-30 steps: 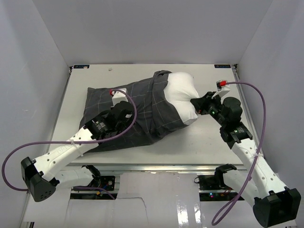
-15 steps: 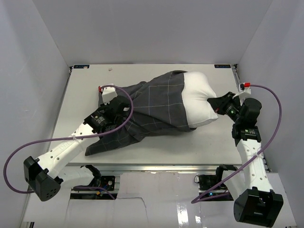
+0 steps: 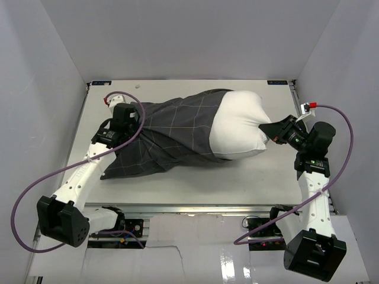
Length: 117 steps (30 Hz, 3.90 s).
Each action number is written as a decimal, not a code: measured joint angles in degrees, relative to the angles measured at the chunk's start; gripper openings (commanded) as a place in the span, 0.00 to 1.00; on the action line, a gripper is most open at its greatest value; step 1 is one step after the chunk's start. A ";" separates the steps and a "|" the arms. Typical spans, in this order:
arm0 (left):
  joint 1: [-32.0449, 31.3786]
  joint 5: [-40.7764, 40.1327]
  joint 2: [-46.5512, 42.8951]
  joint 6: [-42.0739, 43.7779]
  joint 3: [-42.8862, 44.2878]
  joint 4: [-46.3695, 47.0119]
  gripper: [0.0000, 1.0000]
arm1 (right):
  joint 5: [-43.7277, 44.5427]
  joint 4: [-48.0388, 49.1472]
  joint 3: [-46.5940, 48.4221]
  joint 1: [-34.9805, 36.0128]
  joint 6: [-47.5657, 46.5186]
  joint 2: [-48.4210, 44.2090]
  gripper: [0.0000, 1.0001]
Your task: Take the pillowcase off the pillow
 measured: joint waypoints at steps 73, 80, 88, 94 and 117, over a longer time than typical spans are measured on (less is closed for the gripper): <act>37.22 22.67 -5.44 0.24 -1.77 10.99 0.70 | 2.86 2.73 1.73 -10.73 1.18 3.30 0.08; 33.97 41.35 -18.99 -0.70 -16.98 9.57 0.78 | 1.75 4.96 0.04 -10.78 1.49 1.33 0.08; 26.18 48.06 -26.64 -0.07 -20.79 9.86 0.82 | 1.38 6.58 -1.14 -10.82 2.08 1.09 0.08; 18.47 46.93 -20.37 0.04 -23.23 9.90 0.78 | 1.29 6.62 -1.20 -10.82 2.08 0.42 0.08; 10.99 3.76 -11.72 2.01 -5.35 3.32 0.00 | -0.92 3.58 -1.77 -9.27 2.34 -1.05 0.08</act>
